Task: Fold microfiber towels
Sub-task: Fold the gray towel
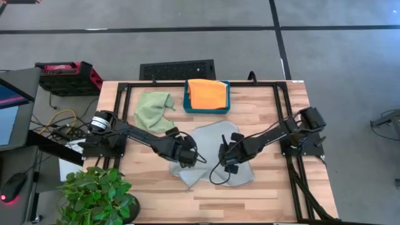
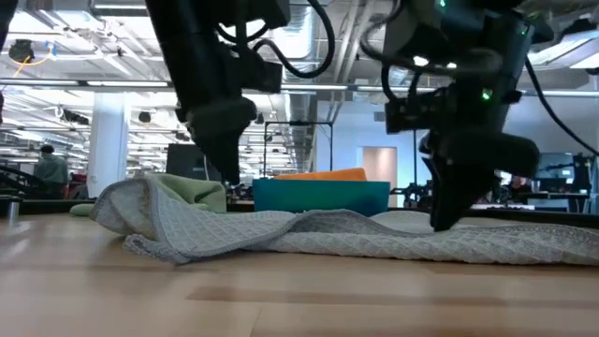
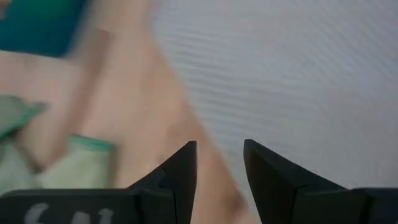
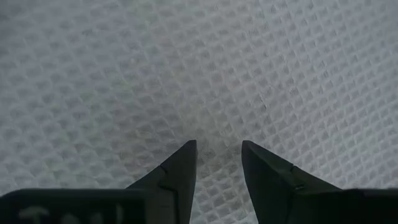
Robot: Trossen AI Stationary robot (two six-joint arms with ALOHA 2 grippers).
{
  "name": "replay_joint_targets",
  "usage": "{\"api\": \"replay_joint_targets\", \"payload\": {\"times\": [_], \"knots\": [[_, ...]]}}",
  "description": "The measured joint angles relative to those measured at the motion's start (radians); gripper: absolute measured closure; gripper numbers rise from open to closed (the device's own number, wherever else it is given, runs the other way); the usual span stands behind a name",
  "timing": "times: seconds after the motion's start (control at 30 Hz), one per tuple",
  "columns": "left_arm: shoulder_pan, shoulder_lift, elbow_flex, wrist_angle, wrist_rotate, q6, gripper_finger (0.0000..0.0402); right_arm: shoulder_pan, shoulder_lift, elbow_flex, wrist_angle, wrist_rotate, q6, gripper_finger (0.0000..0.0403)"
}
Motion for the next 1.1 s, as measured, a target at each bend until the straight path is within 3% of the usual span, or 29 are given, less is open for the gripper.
{"api": "replay_joint_targets", "payload": {"times": [0.17, 0.27, 0.6, 0.93, 1.1], "knots": [[-0.055, 0.0, 0.0, 0.064, 0.2, 0.069, 0.0276, 0.014, -0.007, 0.0, -0.015, -0.002, 0.014, 0.0253], [-0.132, 0.0, 0.0, 0.141, 0.257, 0.179, 0.0276, 0.025, -0.051, -0.001, -0.015, -0.006, 0.027, 0.0253], [-0.356, 0.063, 0.0, 0.288, 0.123, 0.271, 0.0276, 0.046, -0.146, 0.0, -0.004, -0.001, 0.034, 0.0252], [-0.376, 0.161, 0.015, 0.314, 0.03, 0.381, 0.0275, 0.06, -0.149, 0.0, 0.017, 0.002, 0.069, 0.0254], [-0.36, 0.163, 0.014, 0.278, -0.077, 0.394, 0.0276, 0.071, -0.149, 0.0, 0.017, 0.001, 0.069, 0.0254]]}}
